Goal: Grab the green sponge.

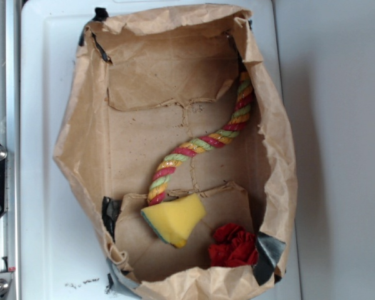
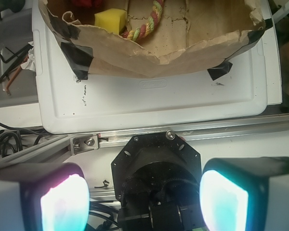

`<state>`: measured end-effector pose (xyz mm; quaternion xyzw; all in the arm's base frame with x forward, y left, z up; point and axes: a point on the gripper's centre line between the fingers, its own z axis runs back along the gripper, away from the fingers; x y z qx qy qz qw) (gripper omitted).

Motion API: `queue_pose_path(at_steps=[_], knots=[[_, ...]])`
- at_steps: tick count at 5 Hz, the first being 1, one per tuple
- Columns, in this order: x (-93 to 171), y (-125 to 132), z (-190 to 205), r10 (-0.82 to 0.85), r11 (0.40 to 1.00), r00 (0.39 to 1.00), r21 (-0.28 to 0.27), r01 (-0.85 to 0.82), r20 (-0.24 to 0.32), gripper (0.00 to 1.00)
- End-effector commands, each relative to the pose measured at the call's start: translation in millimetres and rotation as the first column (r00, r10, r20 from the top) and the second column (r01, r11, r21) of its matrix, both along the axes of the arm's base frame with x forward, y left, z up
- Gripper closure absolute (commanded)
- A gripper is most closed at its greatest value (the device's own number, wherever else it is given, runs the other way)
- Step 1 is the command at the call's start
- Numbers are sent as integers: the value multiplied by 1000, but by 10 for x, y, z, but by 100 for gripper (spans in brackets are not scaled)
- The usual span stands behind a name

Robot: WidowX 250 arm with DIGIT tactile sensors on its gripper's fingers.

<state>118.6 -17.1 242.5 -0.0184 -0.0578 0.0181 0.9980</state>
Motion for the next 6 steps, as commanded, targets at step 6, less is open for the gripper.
queue_pose_path(at_steps=[6], knots=[[1498, 211, -668, 196, 980, 978, -42, -194, 69, 0]])
